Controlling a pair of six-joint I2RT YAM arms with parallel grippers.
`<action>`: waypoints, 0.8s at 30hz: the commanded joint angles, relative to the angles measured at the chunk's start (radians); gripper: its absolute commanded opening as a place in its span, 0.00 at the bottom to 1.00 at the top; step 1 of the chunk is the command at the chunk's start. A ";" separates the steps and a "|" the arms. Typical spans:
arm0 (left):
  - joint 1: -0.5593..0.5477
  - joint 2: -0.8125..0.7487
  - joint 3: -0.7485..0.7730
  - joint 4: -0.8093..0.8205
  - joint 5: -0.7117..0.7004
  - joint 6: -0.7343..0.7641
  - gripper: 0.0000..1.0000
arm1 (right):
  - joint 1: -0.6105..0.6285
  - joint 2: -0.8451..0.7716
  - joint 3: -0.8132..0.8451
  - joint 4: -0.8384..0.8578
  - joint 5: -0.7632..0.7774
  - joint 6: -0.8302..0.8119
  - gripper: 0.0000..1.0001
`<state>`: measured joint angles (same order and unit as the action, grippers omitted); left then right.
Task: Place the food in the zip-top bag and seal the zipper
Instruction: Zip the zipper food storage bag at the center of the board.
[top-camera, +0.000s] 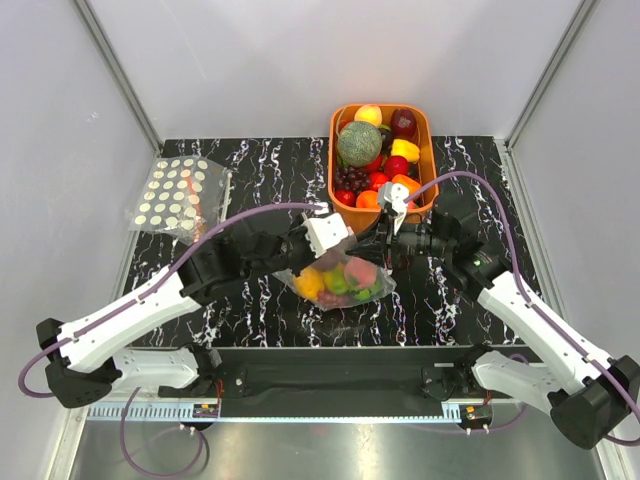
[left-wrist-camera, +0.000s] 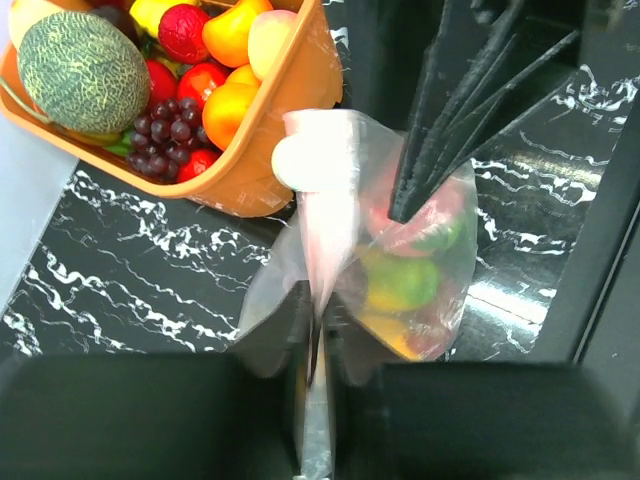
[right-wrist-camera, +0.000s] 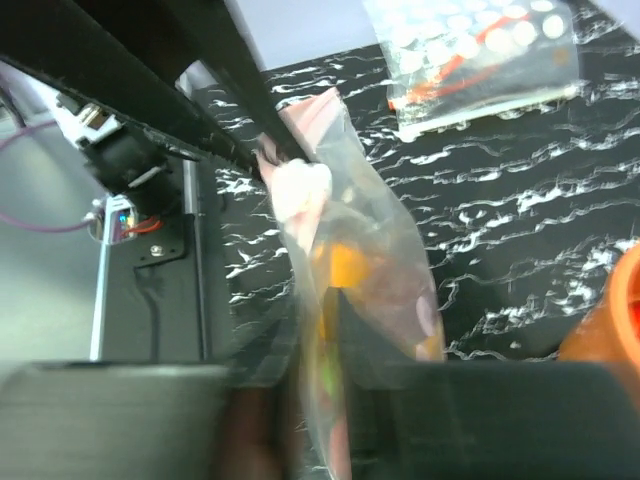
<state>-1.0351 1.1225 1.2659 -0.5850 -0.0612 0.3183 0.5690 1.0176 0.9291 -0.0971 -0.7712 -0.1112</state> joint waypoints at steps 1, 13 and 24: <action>-0.003 -0.023 0.018 0.048 -0.019 -0.027 0.22 | 0.003 0.013 0.034 0.046 -0.096 0.022 0.11; 0.013 0.064 0.344 -0.168 0.060 -0.188 0.87 | 0.003 0.001 0.020 0.007 -0.137 0.010 0.02; 0.015 0.140 0.414 -0.251 0.328 -0.102 0.66 | 0.003 0.007 0.045 -0.012 -0.115 0.013 0.04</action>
<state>-1.0218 1.2770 1.6611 -0.8310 0.1776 0.1772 0.5690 1.0393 0.9291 -0.1211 -0.8768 -0.0971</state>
